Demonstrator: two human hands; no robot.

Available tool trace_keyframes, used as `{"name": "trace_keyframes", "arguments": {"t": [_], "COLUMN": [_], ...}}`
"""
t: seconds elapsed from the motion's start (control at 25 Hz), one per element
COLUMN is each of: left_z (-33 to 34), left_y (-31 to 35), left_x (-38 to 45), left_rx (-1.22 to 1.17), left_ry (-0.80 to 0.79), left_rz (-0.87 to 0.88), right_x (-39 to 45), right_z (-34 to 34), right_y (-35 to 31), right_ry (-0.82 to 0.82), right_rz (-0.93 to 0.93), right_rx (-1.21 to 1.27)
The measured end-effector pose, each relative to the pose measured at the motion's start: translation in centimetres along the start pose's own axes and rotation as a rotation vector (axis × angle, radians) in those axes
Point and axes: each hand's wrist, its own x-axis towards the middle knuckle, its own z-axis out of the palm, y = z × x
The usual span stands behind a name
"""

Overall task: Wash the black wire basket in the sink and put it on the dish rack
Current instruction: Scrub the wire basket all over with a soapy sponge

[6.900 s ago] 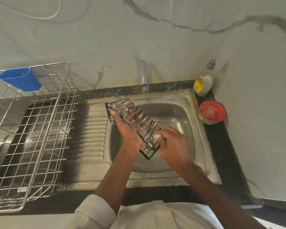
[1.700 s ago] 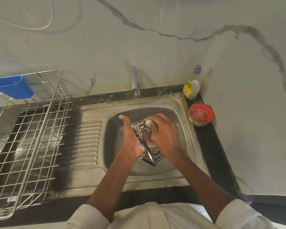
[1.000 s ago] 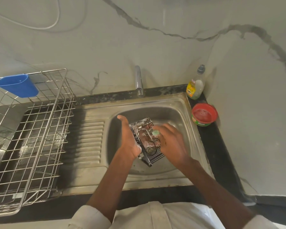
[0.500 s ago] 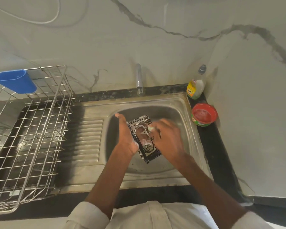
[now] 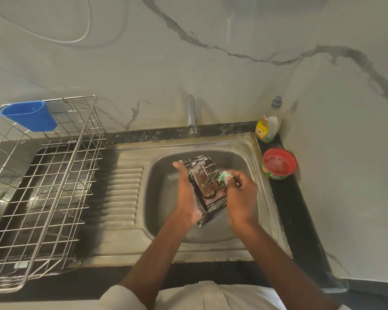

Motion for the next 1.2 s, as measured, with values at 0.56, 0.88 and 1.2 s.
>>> {"name": "trace_keyframes", "arguments": {"t": [0.56, 0.88, 1.2], "left_z": [-3.7, -2.7, -2.9], "left_y": [-0.6, -0.8, -0.2], "left_x": [2.5, 1.7, 2.0], "left_rx": [-0.043, -0.156, -0.398], "left_ry": [-0.179, -0.214, -0.301], "left_rz": [0.008, -0.039, -0.053], "right_x": [0.5, -2.9, -3.3], "right_z": [0.3, -1.4, 1.0], "right_y": [-2.1, -1.8, -4.0], "right_ry": [-0.179, -0.329, -0.6], "right_rz": [-0.624, -0.633, -0.862], "right_rx": [-0.679, -0.543, -0.574]}}
